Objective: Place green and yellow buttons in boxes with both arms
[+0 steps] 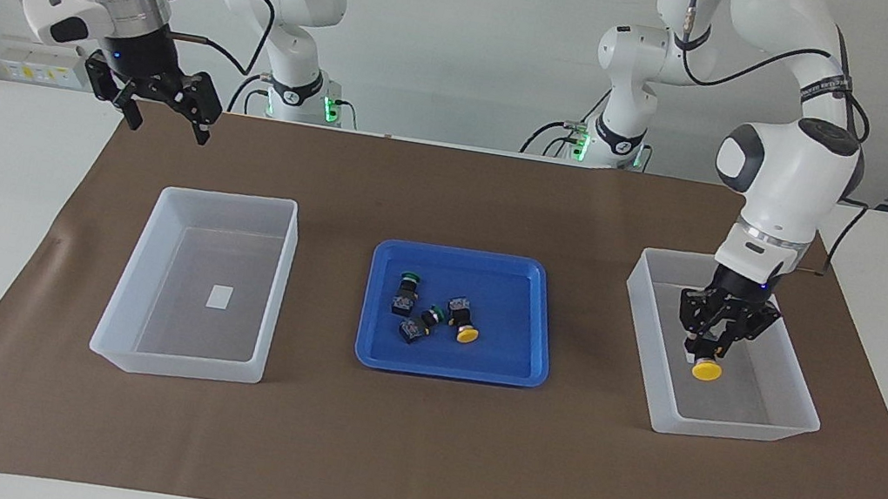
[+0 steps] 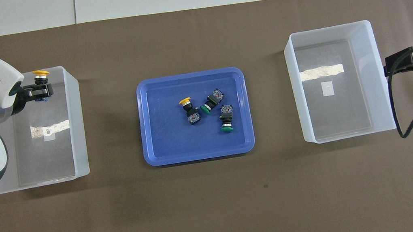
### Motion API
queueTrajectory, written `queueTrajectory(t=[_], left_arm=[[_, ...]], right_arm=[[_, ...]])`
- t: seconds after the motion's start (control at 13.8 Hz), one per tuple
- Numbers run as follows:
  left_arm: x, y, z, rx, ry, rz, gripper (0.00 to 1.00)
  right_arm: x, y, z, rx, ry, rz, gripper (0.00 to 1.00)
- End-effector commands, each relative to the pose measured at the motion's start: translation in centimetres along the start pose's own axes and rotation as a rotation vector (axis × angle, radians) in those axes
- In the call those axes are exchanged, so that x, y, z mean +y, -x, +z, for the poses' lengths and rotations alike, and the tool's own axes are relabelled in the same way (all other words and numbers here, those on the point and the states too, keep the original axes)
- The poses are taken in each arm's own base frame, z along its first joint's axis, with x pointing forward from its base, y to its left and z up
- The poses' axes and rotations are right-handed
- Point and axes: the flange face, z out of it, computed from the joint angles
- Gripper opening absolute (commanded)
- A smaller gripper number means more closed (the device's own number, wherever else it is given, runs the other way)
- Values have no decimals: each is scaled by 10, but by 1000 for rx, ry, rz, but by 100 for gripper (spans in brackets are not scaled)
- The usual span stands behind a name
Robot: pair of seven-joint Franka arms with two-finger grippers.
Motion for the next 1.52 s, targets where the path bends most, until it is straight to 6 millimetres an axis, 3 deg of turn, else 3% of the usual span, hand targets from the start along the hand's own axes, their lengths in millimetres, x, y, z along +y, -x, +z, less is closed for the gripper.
queueTrajectory(t=[0.0,0.07,0.22,0.51,0.65,0.72,0.94,1.09,1.23,1.3,1.37,1.45], left_arm=[[-30,5,5,-10,-17,31,0],[-42,9,10,-9,-25,46,0],[-57,21,20,-5,-37,62,0],[-59,35,64,-40,-34,63,0],[-56,37,83,-57,-30,61,0],[-55,39,90,-67,-28,52,0],[-56,36,117,-84,-24,-34,0],[-59,29,128,-85,-27,-93,0],[-59,31,134,-91,-26,-105,0],[-56,31,141,-88,-26,-123,0],[-53,30,142,-76,-26,-131,8],[-52,29,142,-74,-26,-125,60]], right_arm=[[-24,10,2,-13,-17,-53,100],[-34,8,11,-11,-28,-62,100],[-80,5,41,22,-66,-53,100],[-193,-4,120,21,-65,11,100],[-256,6,169,29,-74,10,100],[-275,15,186,43,-85,16,100],[-302,30,235,73,-105,-10,100],[-305,28,252,68,-99,-24,100],[-322,38,276,59,-86,-58,100],[-326,41,292,59,-78,-71,94],[-327,41,302,67,-69,-85,85],[-326,40,306,70,-59,-95,76]])
